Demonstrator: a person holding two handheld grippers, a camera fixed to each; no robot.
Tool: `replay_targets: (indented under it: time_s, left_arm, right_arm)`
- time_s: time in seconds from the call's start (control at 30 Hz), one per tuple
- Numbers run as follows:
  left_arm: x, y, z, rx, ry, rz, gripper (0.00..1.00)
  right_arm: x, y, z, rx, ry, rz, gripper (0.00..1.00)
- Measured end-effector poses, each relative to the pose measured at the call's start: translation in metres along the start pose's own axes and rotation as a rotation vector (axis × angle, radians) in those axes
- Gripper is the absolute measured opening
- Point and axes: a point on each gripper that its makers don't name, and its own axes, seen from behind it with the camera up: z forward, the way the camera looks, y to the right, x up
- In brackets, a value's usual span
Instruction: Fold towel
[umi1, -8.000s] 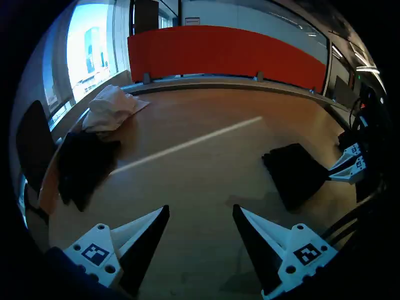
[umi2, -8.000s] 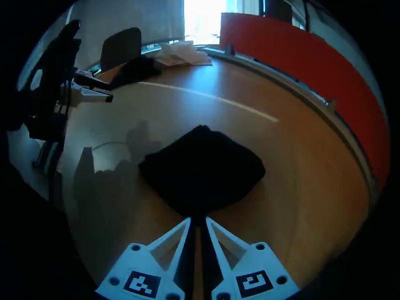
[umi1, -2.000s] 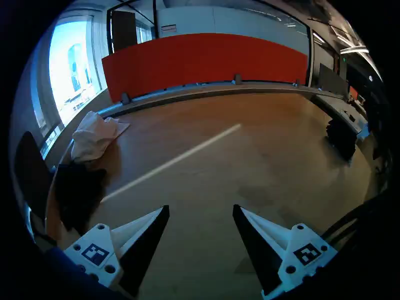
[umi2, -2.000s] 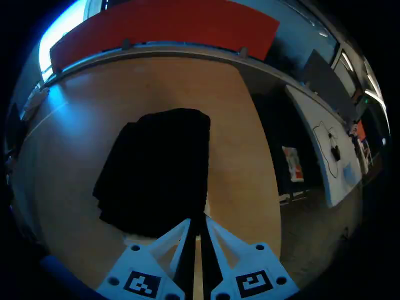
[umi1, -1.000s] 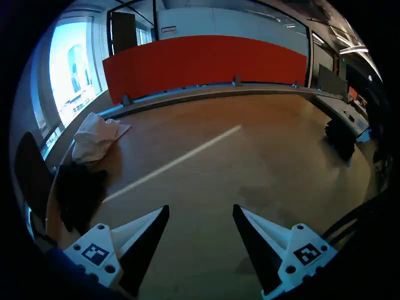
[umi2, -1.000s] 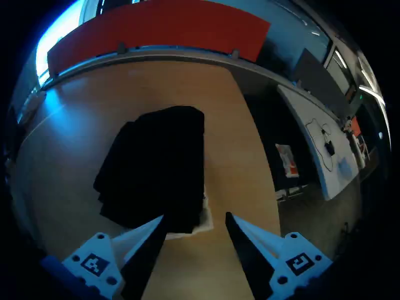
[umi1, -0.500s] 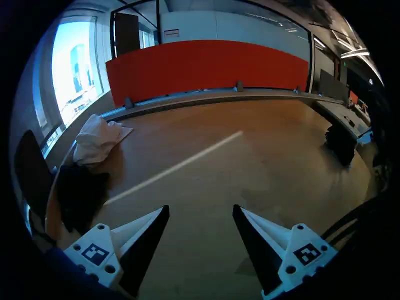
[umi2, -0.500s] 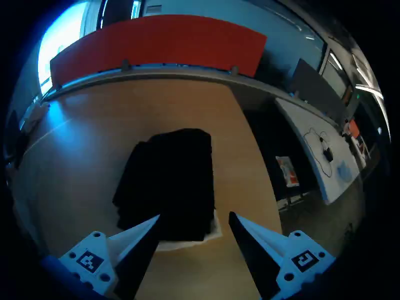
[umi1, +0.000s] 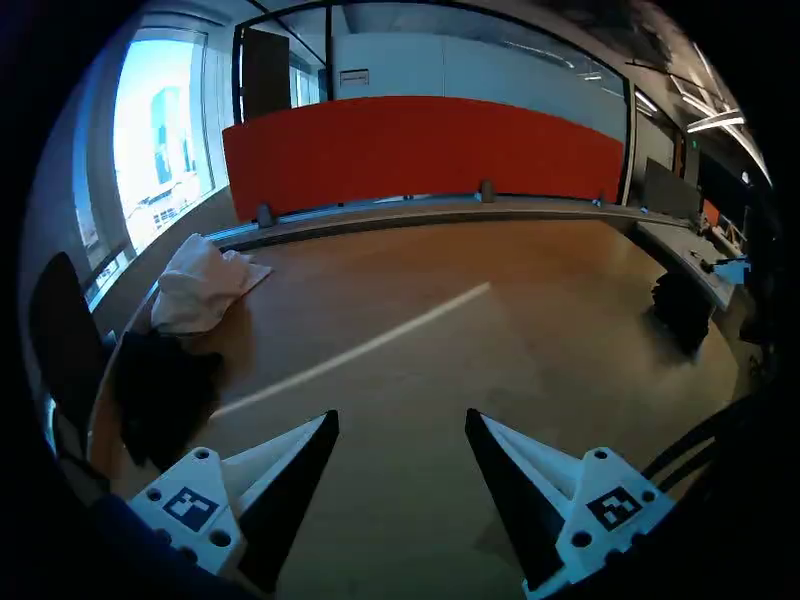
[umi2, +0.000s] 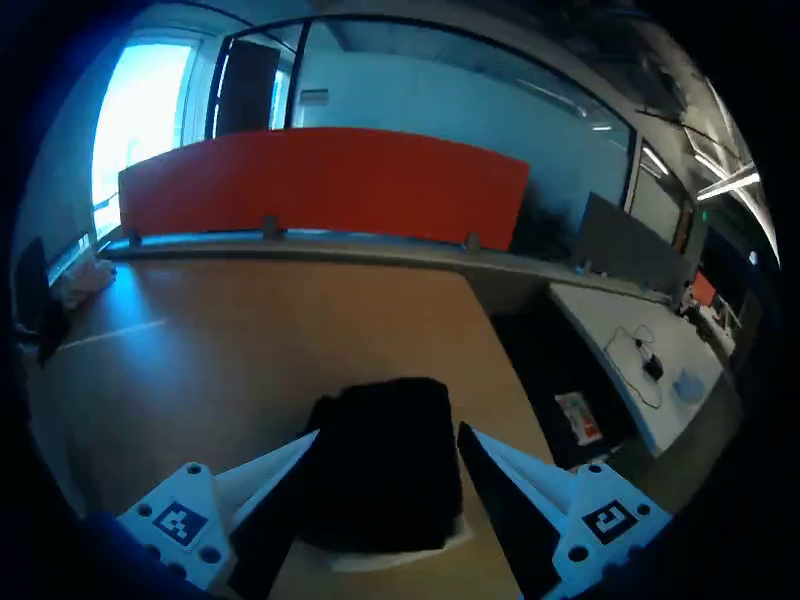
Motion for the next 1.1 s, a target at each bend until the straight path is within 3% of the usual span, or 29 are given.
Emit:
replay_targets:
  time_s: [0.17,0.57,1.1]
  left_arm:
    - [0.007,-0.002,-0.001,0.007,0.025,-0.02,0.94]
    - [0.034,-0.013,-0.002,0.044,0.112,-0.031,0.94]
    - [0.092,-0.037,-0.015,0.101,0.296,-0.087,0.94]
  right_arm:
    - [0.029,-0.01,-0.006,-0.004,0.116,0.022,0.96]
    - [0.085,-0.031,-0.017,0.036,0.301,0.136,0.96]
    - [0.124,-0.055,-0.023,0.057,0.414,0.114,0.96]
